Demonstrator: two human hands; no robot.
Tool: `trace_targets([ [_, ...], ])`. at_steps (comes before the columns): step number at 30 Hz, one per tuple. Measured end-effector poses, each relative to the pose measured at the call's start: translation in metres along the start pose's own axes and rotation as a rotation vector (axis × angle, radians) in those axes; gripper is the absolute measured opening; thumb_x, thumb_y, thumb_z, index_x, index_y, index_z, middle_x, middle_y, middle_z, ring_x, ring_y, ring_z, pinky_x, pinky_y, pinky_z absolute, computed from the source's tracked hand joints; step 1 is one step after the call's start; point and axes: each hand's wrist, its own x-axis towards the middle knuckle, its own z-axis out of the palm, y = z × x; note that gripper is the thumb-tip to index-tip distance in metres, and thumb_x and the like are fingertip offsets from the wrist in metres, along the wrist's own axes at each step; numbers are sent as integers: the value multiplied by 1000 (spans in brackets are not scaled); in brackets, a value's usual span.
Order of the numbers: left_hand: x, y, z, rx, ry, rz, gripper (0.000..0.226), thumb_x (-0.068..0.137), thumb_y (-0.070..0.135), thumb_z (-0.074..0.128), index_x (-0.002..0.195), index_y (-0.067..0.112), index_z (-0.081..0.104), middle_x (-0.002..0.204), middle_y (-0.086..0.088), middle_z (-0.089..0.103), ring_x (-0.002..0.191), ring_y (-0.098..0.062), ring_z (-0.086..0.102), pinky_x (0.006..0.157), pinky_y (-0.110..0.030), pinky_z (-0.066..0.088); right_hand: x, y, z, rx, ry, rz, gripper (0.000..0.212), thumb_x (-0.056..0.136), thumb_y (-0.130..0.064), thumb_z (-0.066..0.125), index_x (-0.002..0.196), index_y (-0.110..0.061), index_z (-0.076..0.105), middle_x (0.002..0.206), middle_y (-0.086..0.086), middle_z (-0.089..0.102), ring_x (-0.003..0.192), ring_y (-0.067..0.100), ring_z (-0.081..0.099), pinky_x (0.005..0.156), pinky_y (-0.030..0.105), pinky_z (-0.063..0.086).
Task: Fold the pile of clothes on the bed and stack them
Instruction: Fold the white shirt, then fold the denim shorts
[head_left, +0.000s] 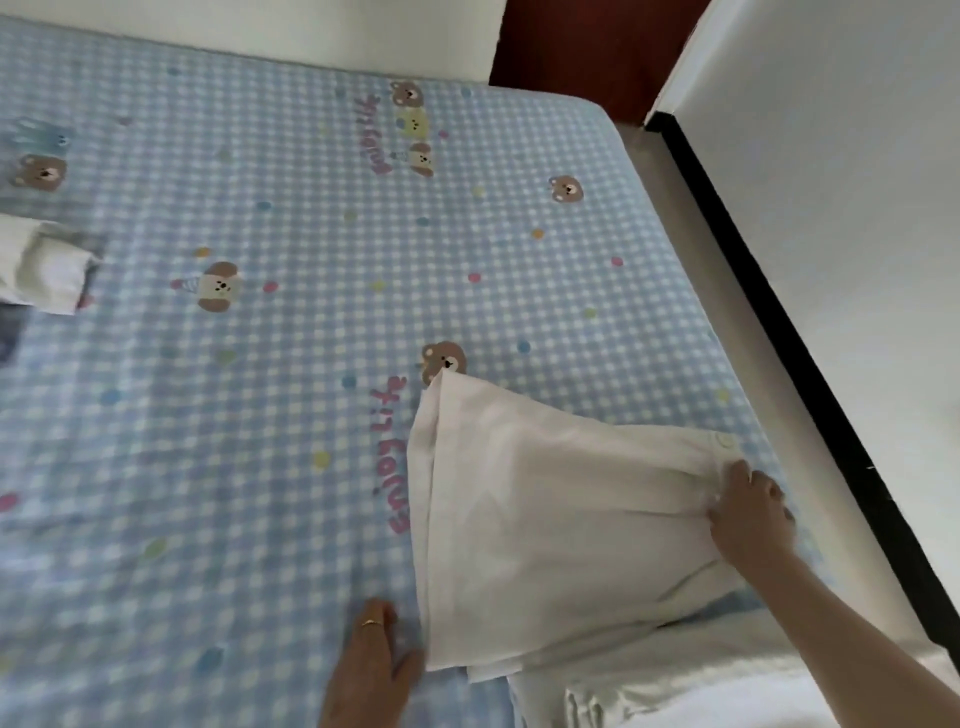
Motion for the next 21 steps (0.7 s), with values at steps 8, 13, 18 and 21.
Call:
trace_targets([
  [8,-59,-126,-150,480,553,179,54,72,43,39,126,47,31,136,14,51,72,-44,67,58,-49,55,-130,-189,3,137,-179,-562,48,99,-32,40,144,-20,30,142,0,42,131,18,39,105,30,34],
  [13,-85,-204,-273,563,451,-171,43,82,41,44,119,22,52,106,-34,63,78,-53,64,58,-60,53,-230,-313,25,234,-275,-761,42,99,-30,42,140,-23,36,135,-5,50,124,12,48,100,28,40],
  [18,-102,-285,-402,669,424,-325,60,56,23,83,107,-5,68,112,-38,59,90,-56,62,62,-60,54,-346,-461,40,262,-288,-993,40,99,-29,41,139,-23,38,136,-4,48,124,12,46,100,26,38],
  [21,-101,-318,-453,723,425,-341,78,62,34,83,127,1,56,133,-35,45,114,-54,52,83,-59,49,-392,-539,46,254,-242,-1075,38,99,-28,42,136,-20,42,135,-2,50,123,14,48,97,25,37],
])
